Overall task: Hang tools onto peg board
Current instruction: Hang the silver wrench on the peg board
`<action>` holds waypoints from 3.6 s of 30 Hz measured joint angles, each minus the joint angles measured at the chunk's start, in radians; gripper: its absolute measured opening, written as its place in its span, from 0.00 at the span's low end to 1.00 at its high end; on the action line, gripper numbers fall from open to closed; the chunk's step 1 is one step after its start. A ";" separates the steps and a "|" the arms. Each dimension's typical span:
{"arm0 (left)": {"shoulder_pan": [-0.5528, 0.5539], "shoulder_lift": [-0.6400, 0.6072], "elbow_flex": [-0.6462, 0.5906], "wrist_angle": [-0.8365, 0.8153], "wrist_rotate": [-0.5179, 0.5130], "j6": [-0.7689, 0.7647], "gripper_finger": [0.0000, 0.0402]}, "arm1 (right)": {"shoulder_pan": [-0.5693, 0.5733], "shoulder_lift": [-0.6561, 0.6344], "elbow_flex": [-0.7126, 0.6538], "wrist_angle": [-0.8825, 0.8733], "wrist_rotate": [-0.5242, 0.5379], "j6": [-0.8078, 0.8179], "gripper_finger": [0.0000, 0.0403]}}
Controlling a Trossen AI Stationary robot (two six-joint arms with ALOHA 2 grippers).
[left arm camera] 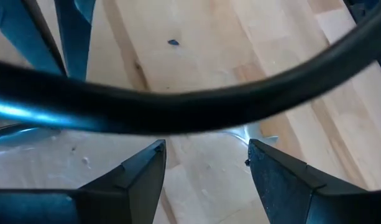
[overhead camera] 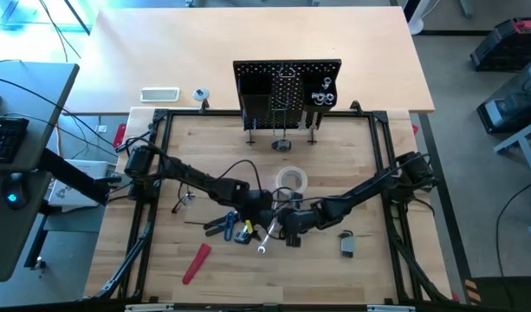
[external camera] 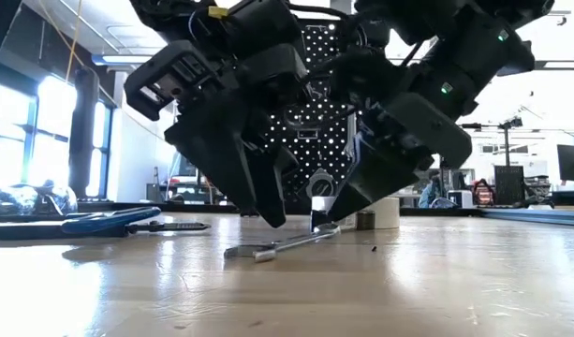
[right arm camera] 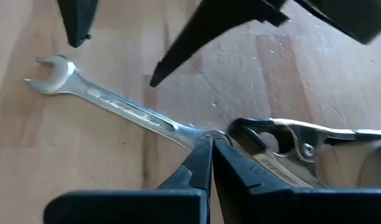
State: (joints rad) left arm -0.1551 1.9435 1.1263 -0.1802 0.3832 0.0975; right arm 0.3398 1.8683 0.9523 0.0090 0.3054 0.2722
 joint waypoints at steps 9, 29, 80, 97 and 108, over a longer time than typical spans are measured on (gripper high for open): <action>-0.004 0.000 0.000 -0.001 -0.002 0.000 0.54 | -0.005 0.000 0.000 -0.024 -0.052 0.016 0.03; -0.004 0.000 0.000 -0.007 -0.011 -0.010 0.54 | 0.020 -0.058 0.000 -0.002 -0.013 0.026 0.03; 0.006 -0.001 0.001 -0.090 -0.012 0.020 0.54 | -0.047 0.019 0.065 -0.069 -0.138 0.263 0.03; -0.018 -0.001 0.001 -0.059 -0.009 0.001 0.54 | -0.047 0.018 0.068 -0.125 -0.112 0.245 0.03; -0.040 -0.001 0.001 -0.048 -0.011 -0.018 0.54 | -0.033 0.017 0.066 -0.115 -0.117 0.214 0.03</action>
State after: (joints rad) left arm -0.1947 1.9427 1.1271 -0.2279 0.3721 0.0792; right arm 0.3064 1.8854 1.0183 -0.1060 0.1889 0.4865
